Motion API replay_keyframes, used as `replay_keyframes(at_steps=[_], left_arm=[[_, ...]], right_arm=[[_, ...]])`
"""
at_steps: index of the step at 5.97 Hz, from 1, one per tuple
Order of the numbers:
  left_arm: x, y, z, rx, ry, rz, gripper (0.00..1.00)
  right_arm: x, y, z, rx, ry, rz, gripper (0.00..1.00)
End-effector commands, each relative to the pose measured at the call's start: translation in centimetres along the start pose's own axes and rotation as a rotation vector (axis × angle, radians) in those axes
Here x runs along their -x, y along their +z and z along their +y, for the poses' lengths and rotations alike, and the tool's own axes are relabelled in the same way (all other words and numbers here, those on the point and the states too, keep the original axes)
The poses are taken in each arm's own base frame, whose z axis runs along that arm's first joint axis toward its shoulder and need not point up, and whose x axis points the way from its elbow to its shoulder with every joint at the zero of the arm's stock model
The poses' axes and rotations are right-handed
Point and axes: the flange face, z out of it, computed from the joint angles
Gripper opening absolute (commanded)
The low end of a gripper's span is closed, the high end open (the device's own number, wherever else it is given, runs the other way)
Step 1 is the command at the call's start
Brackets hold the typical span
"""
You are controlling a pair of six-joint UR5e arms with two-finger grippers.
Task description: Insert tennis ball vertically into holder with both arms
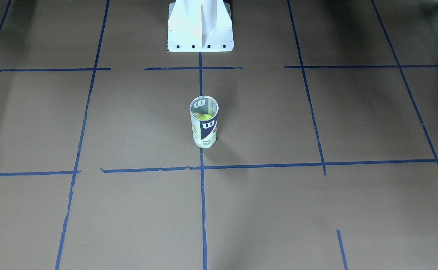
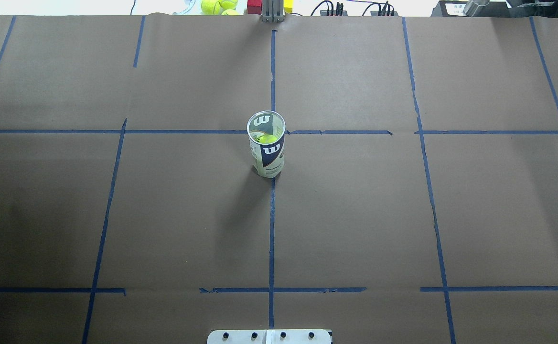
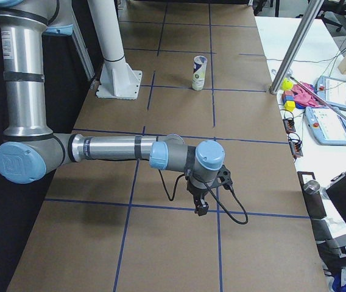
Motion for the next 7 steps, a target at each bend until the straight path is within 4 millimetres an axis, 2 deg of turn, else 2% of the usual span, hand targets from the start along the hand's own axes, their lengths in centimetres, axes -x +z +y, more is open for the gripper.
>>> replay_keyframes(at_steps=[1, 2, 3, 5, 7], left_arm=[[3.2, 0.3, 4.4, -0.064, 0.001, 0.044, 1.00], [3.5, 0.8, 6.4, -0.074, 0.011, 0.044, 1.00], [3.6, 1.0, 7.4, -0.069, 0.003, 0.040, 1.00], [2.4, 0.4, 9.7, -0.083, 0.024, 0.034, 1.00], [3.0, 1.1, 10.5, -0.067, 0.008, 0.040, 1.00]], right_arm=[[-0.2, 0.4, 0.6, 0.006, 0.018, -0.003, 1.00], [-0.2, 0.4, 0.7, 0.005, 0.017, -0.004, 1.00], [-0.2, 0.5, 0.6, 0.007, 0.017, -0.005, 1.00], [-0.1, 0.4, 0.6, 0.005, 0.016, -0.006, 1.00], [-0.2, 0.5, 0.6, 0.006, 0.017, -0.006, 1.00]])
